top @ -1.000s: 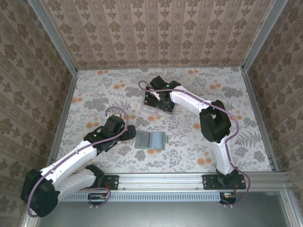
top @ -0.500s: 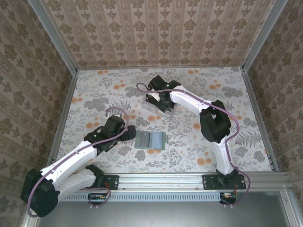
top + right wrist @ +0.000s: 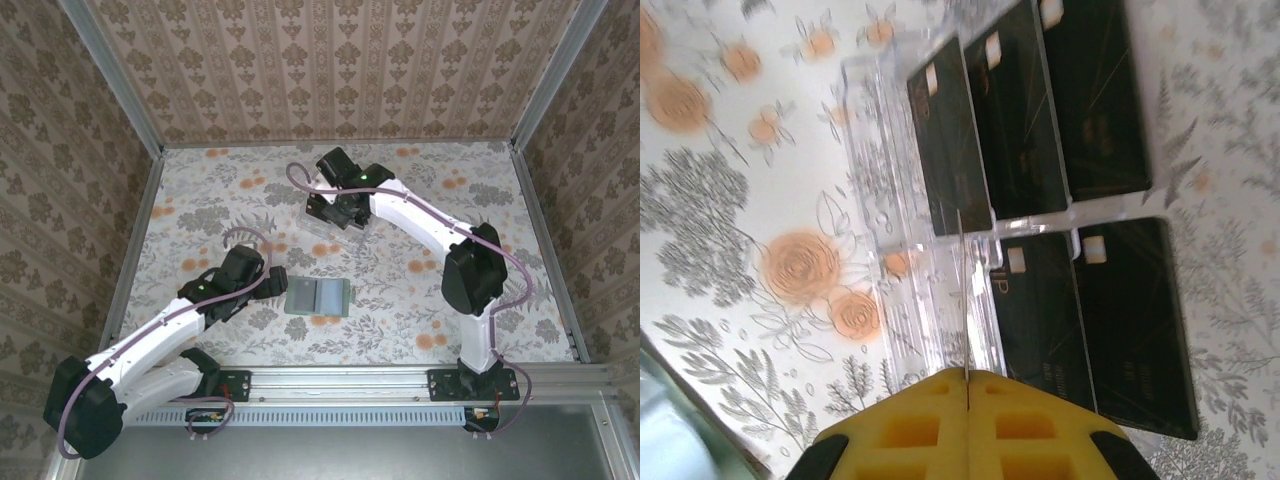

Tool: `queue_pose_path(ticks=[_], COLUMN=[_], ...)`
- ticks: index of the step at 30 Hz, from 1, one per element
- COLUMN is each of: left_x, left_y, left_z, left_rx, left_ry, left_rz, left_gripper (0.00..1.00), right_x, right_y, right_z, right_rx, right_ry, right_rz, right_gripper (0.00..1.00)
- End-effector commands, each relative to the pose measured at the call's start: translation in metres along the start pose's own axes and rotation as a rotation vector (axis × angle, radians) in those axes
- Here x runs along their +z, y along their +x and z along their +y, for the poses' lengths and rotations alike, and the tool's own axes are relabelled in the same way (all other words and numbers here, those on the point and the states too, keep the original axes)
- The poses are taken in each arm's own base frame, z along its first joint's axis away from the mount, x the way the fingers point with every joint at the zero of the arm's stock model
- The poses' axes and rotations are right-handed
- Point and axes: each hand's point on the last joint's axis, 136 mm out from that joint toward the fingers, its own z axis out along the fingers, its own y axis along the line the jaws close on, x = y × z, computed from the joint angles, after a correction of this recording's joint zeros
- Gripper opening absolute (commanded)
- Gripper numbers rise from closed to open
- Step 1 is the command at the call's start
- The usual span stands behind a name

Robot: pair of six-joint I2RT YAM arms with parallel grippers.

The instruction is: Put the credit cards into the card holder

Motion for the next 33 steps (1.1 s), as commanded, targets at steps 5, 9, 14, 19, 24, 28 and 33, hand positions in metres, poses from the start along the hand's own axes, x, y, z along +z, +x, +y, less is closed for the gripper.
queue_pose_path(ticks=[5,9,14,19,24,28,33], left_x=[0.006,0.012,0.019,0.024,0.027,0.032,0.038], left_y=[0.013,0.018,0.028,0.033,0.033,0.032,0.03], left_z=[0.005,0.0,-0.005,-0.004,-0.008,-0.014,-0.022], left_rx=[0.042,0.059,0.134,0.209,0.251,0.266,0.303], left_ry=[-0.008,0.0,-0.036,-0.094,-0.11,-0.112,-0.12], left_rz=[0.041,0.059,0.094,0.097,0.091,0.092,0.095], left_gripper=[1.0,1.0,1.0,1.0,1.0,1.0,1.0], right_x=[-0.068,-0.082,-0.071,-0.053,-0.039,-0.031,-0.02], right_y=[-0.021,-0.015,0.014,0.047,0.071,0.082,0.088], right_z=[0.025,0.063,0.096,0.118,0.126,0.13,0.137], right_rx=[0.275,0.523,0.825,0.991,1.082,1.111,1.144], right_ry=[-0.141,-0.349,-0.519,-0.558,-0.537,-0.529,-0.541], right_rz=[-0.235,-0.363,-0.441,-0.514,-0.562,-0.581,-0.584], right_gripper=[0.0,0.0,0.0,0.0,0.0,0.0,0.0])
